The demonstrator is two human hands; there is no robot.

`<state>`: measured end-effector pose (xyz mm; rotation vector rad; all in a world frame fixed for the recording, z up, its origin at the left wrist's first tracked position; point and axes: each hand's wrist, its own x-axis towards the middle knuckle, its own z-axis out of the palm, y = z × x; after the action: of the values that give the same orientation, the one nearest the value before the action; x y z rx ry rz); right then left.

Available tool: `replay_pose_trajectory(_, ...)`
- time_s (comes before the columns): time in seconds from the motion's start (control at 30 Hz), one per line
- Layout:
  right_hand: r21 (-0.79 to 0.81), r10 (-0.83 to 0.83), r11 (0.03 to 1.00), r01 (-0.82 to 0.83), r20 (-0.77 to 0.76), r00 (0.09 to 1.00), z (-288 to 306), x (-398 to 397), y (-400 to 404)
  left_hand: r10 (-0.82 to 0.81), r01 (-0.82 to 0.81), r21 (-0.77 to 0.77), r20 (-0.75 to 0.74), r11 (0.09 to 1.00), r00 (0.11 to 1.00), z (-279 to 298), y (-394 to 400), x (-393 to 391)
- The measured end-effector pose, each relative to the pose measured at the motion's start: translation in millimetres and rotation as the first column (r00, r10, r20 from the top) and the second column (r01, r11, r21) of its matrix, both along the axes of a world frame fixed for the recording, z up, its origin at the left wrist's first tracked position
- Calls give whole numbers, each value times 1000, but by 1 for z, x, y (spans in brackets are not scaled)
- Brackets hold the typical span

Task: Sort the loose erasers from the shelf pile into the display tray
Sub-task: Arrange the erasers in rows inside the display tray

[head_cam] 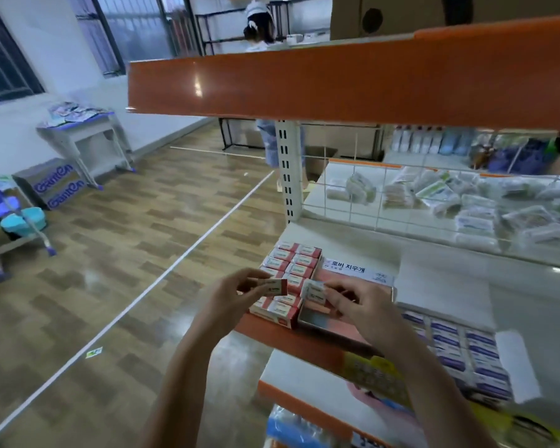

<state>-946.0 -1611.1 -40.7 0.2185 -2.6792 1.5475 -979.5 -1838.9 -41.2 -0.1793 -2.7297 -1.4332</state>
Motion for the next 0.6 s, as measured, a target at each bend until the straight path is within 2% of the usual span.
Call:
replay_pose_trajectory(0.1,-12,-86,996,87,25,996,-1,-11,-17,-100,102,-27,51,994,994,-5,-12,-21)
replay_pose_trajectory(0.23,-6,-136,991,137,82,987,-6,-22,-37,-254,257,-171,42,951,966,-13,-23,-41)
replay_pose_trajectory(0.3,35,-158,987,155,100,982,-9,-26,-46,-271,260,-275,-1,925,963,-17,-29,-48)
replay_pose_trajectory(0.5,139,-273,956,257,112,956,-20,-25,-64,-336,259,-432,-111,864,935,-29,-39,-64)
replay_pose_trajectory(0.6,137,-319,944,301,139,938,-18,-20,-72,-392,312,-404,-132,860,910,-31,-42,-68)
